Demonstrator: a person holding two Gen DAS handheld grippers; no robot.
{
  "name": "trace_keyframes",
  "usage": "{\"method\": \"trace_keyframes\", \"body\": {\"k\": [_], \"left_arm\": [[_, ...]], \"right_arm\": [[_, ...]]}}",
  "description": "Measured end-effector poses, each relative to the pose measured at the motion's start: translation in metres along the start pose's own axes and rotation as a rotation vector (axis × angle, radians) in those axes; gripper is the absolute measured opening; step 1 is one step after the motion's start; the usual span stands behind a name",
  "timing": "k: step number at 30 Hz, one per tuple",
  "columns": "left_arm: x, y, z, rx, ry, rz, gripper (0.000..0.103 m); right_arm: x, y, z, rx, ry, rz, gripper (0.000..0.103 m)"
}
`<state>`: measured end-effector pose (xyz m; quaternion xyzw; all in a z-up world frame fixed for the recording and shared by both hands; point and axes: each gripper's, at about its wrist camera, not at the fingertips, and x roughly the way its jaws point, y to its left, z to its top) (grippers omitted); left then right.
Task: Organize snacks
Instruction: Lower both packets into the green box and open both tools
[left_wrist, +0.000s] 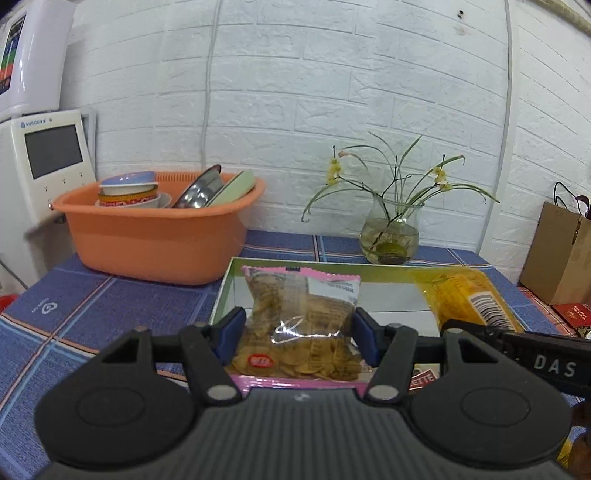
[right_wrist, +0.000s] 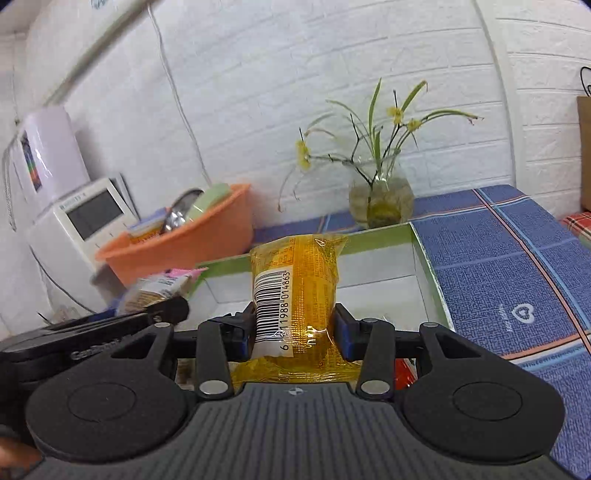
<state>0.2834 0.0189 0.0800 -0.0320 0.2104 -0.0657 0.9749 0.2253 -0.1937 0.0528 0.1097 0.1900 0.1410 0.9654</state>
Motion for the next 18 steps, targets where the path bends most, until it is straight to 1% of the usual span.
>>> {"method": "trace_keyframes", "body": {"k": [2, 6, 8, 9, 10, 11, 14, 16, 18], "left_arm": [[0.006, 0.002, -0.002, -0.008, 0.019, -0.008, 0.061], [0.017, 0.001, -0.008, 0.0, 0.056, -0.009, 0.061], [0.021, 0.001, -0.01, 0.002, 0.072, -0.012, 0.061], [0.023, 0.0, -0.011, 0.003, 0.079, -0.015, 0.061], [0.024, 0.0, -0.012, 0.009, 0.085, -0.018, 0.06], [0.024, -0.001, -0.013, 0.019, 0.085, -0.011, 0.06], [0.023, 0.0, -0.013, 0.021, 0.069, -0.003, 0.068], [0.021, 0.001, -0.012, 0.019, 0.065, -0.007, 0.069], [0.02, 0.001, -0.011, 0.029, 0.059, 0.002, 0.072]], "right_arm": [[0.01, 0.003, -0.001, -0.032, 0.022, -0.029, 0.072], [0.018, 0.005, -0.007, -0.066, 0.048, -0.056, 0.073], [0.019, 0.005, -0.008, -0.068, 0.04, -0.064, 0.076], [0.02, 0.005, -0.008, -0.071, 0.043, -0.062, 0.079], [0.021, 0.005, -0.007, -0.076, 0.049, -0.052, 0.093], [0.02, 0.005, -0.006, -0.079, 0.05, -0.051, 0.103], [0.013, 0.006, -0.005, -0.095, 0.028, -0.071, 0.103], [0.007, 0.005, -0.002, -0.093, 0.012, -0.068, 0.103], [-0.001, 0.004, -0.001, -0.083, -0.009, -0.068, 0.103]]}}
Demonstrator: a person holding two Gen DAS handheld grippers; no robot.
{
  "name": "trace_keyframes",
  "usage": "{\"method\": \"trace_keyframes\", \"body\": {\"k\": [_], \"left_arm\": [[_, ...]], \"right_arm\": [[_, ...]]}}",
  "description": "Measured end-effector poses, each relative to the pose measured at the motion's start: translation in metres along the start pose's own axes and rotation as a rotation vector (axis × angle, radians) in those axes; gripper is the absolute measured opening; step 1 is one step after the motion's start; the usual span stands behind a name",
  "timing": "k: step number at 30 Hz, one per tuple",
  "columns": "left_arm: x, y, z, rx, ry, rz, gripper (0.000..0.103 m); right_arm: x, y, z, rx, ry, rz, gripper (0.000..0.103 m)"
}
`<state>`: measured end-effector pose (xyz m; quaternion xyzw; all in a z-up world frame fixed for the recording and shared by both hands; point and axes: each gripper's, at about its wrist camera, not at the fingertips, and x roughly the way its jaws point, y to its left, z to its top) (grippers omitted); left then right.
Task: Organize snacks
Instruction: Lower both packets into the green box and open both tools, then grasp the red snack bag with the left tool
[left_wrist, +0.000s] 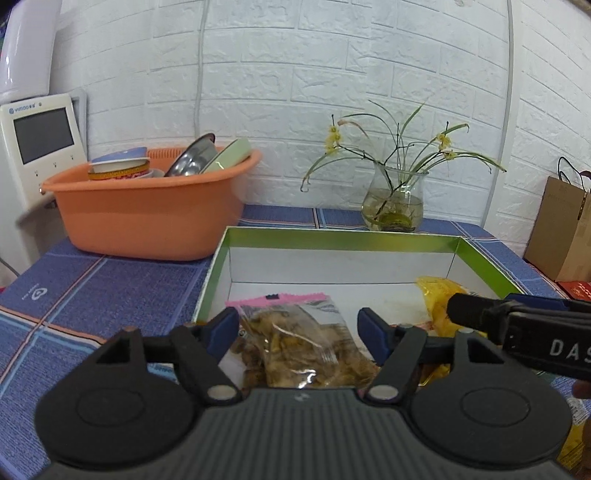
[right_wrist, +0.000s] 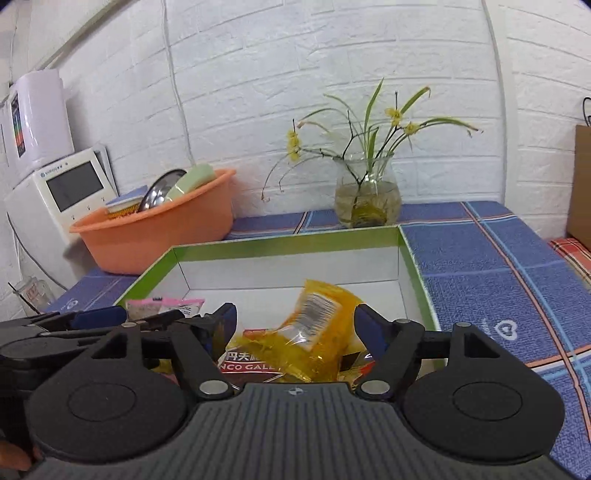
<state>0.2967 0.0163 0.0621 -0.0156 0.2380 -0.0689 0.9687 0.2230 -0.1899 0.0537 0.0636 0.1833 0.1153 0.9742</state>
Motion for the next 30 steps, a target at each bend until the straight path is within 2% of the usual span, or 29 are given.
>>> {"method": "trace_keyframes", "body": {"k": [6, 10, 12, 14, 16, 18, 21, 23, 27, 30], "left_arm": [[-0.011, 0.007, 0.008, -0.019, -0.022, 0.012, 0.079], [-0.032, 0.012, 0.017, -0.017, -0.061, 0.022, 0.086], [-0.045, 0.012, 0.02, -0.008, -0.089, 0.011, 0.1], [-0.062, 0.01, 0.019, 0.025, -0.118, -0.014, 0.1], [-0.079, 0.006, 0.014, 0.064, -0.13, -0.029, 0.101], [-0.094, 0.002, 0.008, 0.111, -0.125, -0.08, 0.103], [-0.12, -0.001, -0.016, 0.163, -0.112, -0.156, 0.102], [-0.138, -0.002, -0.041, 0.212, -0.104, -0.211, 0.102], [-0.165, -0.002, -0.083, 0.261, -0.087, -0.288, 0.103], [-0.169, -0.006, -0.099, 0.291, -0.067, -0.315, 0.103]], "right_arm": [[-0.046, -0.003, -0.004, 0.058, -0.048, -0.02, 0.103], [-0.087, -0.012, -0.019, 0.122, -0.042, 0.045, 0.103], [-0.106, -0.018, -0.03, 0.156, -0.044, 0.081, 0.103], [-0.123, -0.023, -0.04, 0.181, -0.055, 0.092, 0.103], [-0.141, -0.029, -0.051, 0.2, -0.081, 0.067, 0.103], [-0.156, -0.036, -0.063, 0.206, -0.096, 0.008, 0.103], [-0.164, -0.043, -0.077, 0.142, -0.043, -0.07, 0.103], [-0.163, -0.046, -0.085, 0.103, 0.007, -0.09, 0.103], [-0.152, -0.048, -0.101, 0.066, 0.094, -0.066, 0.103], [-0.141, -0.043, -0.107, 0.042, 0.141, -0.055, 0.103]]}}
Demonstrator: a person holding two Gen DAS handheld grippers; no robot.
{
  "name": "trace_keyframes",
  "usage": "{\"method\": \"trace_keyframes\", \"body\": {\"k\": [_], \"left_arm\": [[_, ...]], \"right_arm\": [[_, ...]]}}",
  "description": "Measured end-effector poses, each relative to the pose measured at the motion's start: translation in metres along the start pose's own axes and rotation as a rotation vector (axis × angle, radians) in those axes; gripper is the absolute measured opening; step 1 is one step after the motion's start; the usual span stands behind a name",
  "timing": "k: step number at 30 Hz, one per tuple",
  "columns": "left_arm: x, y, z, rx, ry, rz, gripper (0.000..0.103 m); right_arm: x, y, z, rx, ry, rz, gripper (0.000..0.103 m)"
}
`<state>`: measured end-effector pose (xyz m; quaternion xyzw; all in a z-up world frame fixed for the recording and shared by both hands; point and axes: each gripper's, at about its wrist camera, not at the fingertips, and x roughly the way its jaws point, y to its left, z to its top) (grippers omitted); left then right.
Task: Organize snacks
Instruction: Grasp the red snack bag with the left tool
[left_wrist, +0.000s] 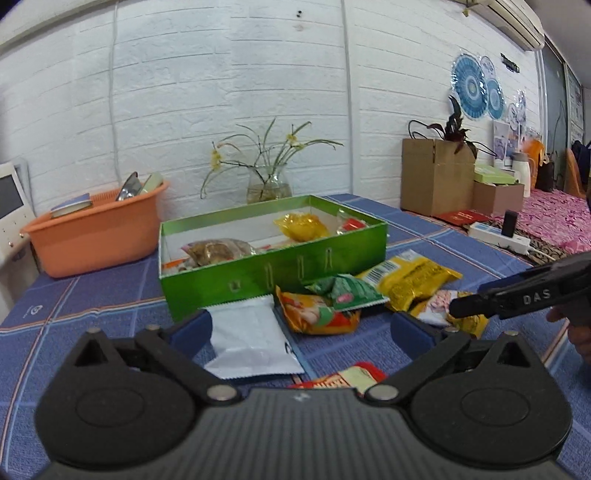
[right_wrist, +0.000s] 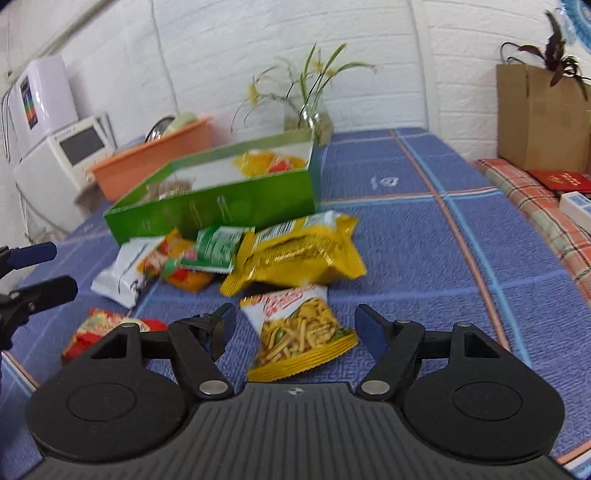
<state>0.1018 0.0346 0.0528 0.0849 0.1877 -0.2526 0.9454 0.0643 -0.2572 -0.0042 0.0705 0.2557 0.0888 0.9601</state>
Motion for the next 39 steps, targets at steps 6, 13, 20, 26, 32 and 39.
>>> {"method": "trace_keyframes", "body": {"k": [6, 13, 20, 26, 32, 39], "left_arm": [[0.031, -0.002, -0.01, 0.023, 0.111, -0.061, 0.103], [0.046, -0.001, -0.024, 0.042, 0.212, -0.142, 0.103], [0.033, 0.0, -0.029, 0.039, 0.324, -0.264, 0.103], [0.014, -0.009, -0.036, 0.095, 0.348, -0.272, 0.103], [-0.006, 0.007, -0.032, 0.075, 0.337, -0.329, 0.103], [-0.015, 0.008, -0.039, 0.226, 0.348, -0.387, 0.103]], "right_arm": [[0.01, 0.011, -0.008, -0.089, 0.033, -0.031, 0.103], [0.014, 0.014, -0.01, -0.184, 0.036, -0.061, 0.103], [0.015, 0.019, -0.009, -0.267, 0.03, -0.076, 0.103], [0.014, 0.015, -0.01, -0.23, 0.033, -0.051, 0.103], [0.013, 0.014, -0.011, -0.21, 0.045, -0.029, 0.103], [0.014, 0.014, -0.011, -0.209, 0.047, -0.024, 0.103]]}}
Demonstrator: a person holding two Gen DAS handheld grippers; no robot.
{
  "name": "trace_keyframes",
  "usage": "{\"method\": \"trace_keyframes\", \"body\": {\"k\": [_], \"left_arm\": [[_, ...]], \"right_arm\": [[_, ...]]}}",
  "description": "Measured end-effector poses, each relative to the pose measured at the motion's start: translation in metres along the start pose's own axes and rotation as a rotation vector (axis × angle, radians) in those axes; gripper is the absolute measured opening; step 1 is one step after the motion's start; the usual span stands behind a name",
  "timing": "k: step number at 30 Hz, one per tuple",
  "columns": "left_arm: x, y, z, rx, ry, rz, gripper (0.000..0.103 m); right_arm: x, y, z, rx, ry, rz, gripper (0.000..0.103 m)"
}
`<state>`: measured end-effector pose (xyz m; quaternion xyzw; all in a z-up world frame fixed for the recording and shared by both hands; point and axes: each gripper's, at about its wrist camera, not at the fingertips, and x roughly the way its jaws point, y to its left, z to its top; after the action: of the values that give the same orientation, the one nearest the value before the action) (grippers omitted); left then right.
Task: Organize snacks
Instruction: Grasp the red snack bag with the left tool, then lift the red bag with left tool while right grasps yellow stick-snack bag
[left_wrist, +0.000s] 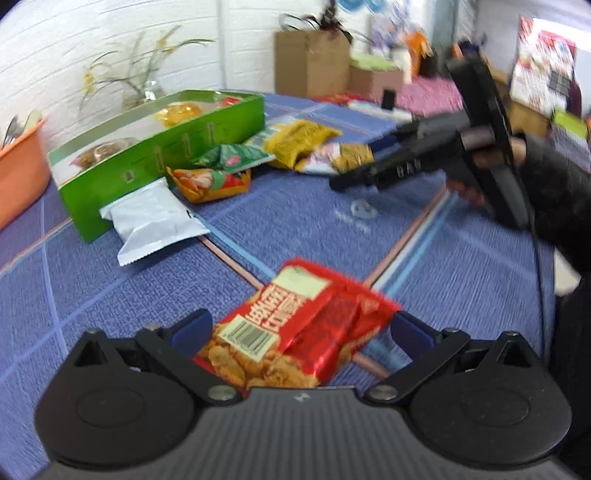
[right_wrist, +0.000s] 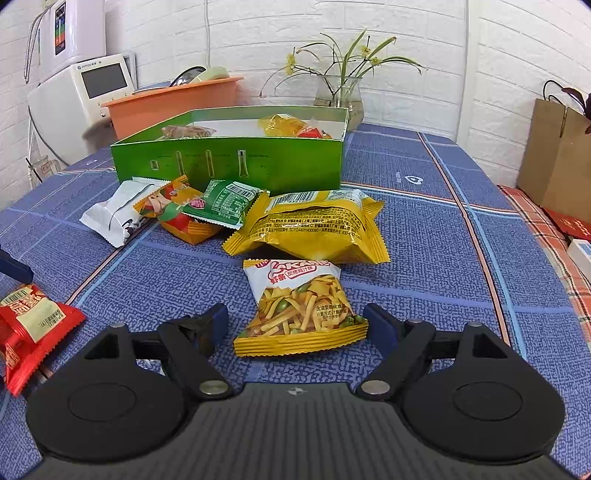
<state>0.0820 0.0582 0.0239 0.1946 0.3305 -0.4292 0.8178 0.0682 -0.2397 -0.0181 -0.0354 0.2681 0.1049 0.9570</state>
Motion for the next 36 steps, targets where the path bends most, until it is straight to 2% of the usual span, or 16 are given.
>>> {"method": "trace_keyframes", "body": {"k": [3, 9, 10, 13, 15, 16, 18, 20, 24, 30, 36], "left_arm": [[0.008, -0.005, 0.002, 0.088, 0.041, 0.017, 0.103], [0.012, -0.009, 0.004, 0.077, 0.037, 0.0, 0.103], [0.013, -0.01, 0.002, 0.048, 0.026, 0.013, 0.103], [0.015, -0.017, -0.008, -0.128, -0.042, 0.099, 0.103], [0.013, -0.029, -0.012, -0.178, -0.069, 0.157, 0.101], [0.011, -0.034, -0.012, -0.196, -0.073, 0.169, 0.099], [0.008, -0.039, -0.011, -0.231, -0.071, 0.197, 0.087], [0.004, -0.04, -0.008, -0.273, -0.063, 0.207, 0.077], [0.005, -0.04, -0.003, -0.326, -0.056, 0.232, 0.071], [-0.007, -0.03, -0.005, -0.459, -0.088, 0.187, 0.068], [-0.031, -0.016, -0.005, -0.553, -0.178, 0.23, 0.068]], "right_arm": [[0.0, 0.0, 0.0, 0.001, 0.0, 0.0, 0.103], [-0.006, 0.001, -0.002, -0.008, -0.012, 0.007, 0.103], [-0.008, 0.002, -0.002, -0.007, -0.007, 0.009, 0.103], [-0.017, 0.007, -0.008, -0.023, -0.008, 0.006, 0.103], [-0.023, 0.009, -0.013, -0.022, -0.013, 0.003, 0.103], [-0.026, 0.01, -0.014, -0.019, -0.019, 0.0, 0.103], [-0.032, 0.01, -0.016, -0.013, -0.034, 0.005, 0.103], [-0.039, 0.009, -0.015, 0.007, -0.051, 0.017, 0.103], [-0.048, 0.005, -0.013, 0.097, -0.074, 0.064, 0.1], [-0.06, 0.005, -0.012, 0.167, -0.125, 0.14, 0.099], [-0.068, 0.012, -0.004, 0.186, -0.155, 0.22, 0.099]]}}
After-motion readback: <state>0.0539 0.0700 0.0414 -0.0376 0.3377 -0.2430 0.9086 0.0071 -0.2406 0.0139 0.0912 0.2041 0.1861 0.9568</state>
